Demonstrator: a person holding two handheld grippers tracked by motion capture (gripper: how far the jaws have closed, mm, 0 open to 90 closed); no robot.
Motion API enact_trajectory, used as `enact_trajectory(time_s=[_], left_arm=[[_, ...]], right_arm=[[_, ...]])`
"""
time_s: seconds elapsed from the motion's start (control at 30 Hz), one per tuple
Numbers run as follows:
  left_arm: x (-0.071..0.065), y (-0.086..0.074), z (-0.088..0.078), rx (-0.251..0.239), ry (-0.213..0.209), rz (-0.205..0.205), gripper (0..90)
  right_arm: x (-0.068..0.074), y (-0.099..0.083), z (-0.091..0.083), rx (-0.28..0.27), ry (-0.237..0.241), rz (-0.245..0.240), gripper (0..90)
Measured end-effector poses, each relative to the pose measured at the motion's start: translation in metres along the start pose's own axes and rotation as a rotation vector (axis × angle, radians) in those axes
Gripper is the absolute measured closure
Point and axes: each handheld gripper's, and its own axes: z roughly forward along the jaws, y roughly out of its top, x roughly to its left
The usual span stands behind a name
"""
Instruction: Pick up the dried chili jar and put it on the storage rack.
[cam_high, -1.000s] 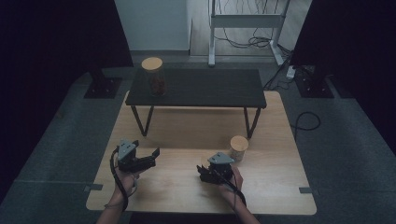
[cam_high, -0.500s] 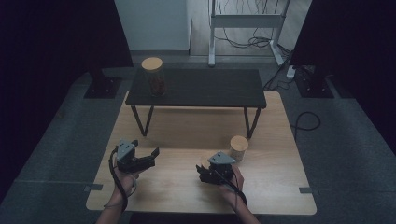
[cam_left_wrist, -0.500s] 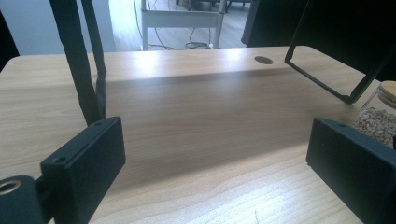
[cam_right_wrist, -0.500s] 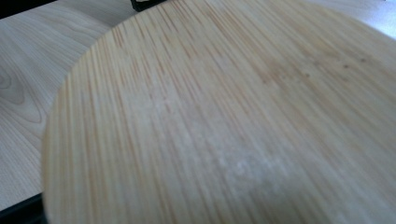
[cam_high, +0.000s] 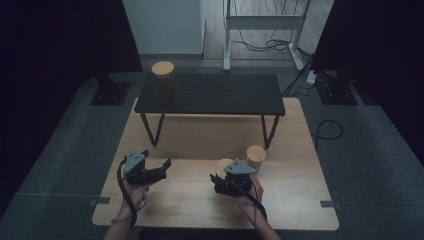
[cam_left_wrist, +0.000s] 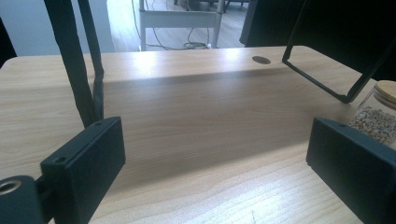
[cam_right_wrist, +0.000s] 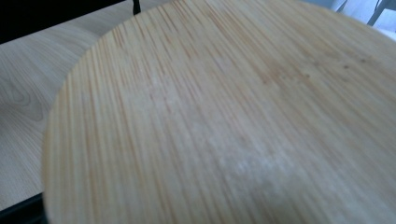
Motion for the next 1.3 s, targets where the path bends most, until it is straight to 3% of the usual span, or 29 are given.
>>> enact_trajectory(time_s=[0.53,1.3], left_arm=[[-0.001,0.001,-0.002,-0.005,-0.005,0.003,4.4],[0.0,0.001,-0.001,0.0,-0.006,0.004,4.4]], right_arm=[[-0.003,0.021,-0.02,-0.047,-0.024,-0.017,25.6],[-0.008,0.052,-0.03,-0.105,-0.036,-0.051,25.5]])
